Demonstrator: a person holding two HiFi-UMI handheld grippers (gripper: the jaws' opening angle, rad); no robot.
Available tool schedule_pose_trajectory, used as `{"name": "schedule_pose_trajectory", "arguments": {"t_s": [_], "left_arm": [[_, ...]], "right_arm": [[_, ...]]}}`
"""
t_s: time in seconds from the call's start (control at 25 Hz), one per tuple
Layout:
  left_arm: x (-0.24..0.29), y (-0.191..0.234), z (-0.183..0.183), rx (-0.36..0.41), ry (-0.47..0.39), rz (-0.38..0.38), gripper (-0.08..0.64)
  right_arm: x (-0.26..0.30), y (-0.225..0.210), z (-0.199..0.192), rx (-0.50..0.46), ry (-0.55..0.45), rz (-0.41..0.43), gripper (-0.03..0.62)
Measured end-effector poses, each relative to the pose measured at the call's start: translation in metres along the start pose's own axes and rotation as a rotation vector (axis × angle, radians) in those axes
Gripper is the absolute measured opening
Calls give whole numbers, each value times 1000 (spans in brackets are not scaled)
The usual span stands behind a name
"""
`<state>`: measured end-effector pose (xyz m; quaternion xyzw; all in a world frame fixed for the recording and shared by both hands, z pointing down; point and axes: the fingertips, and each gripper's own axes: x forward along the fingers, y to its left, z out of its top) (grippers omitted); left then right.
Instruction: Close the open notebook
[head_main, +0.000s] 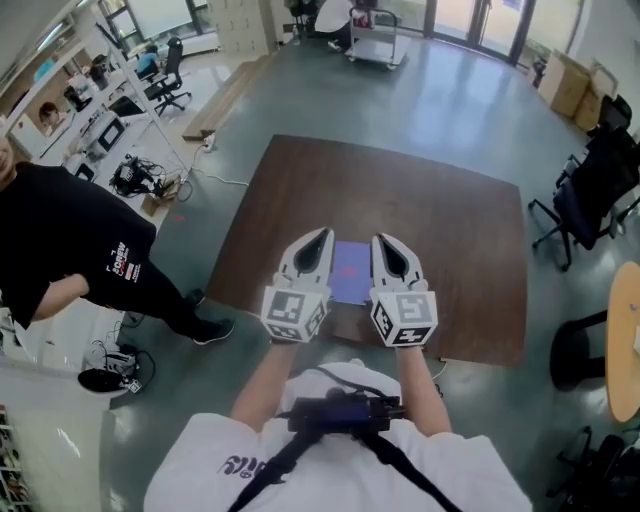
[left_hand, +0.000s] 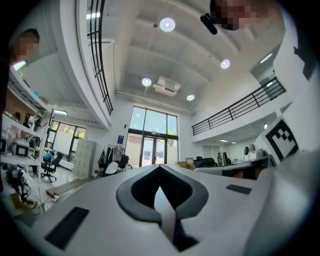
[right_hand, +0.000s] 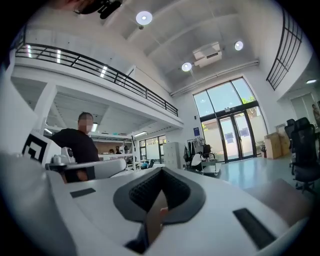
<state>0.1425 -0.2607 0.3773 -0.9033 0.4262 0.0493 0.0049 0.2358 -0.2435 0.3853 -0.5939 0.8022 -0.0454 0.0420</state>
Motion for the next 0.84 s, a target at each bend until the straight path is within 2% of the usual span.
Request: {"name": "schedule_pose_trajectory", "arguments": {"t_s": [0.16,0.4,0.6,0.84], "left_arm": [[-21,18,17,20,-20,-16,8],[-53,42,13,-33,22,-25,8],[-61,39,9,-53,21,-43,8],[-79,38,8,-94,22,-87,8]], "right_arm": [[3,26,11,9,-17,-26,-6],[2,64,4,-3,-5,-57,-6],[-7,78,5,-36,3,-85,-6],[-22,88,-5,-16,21,-147,-6]]}}
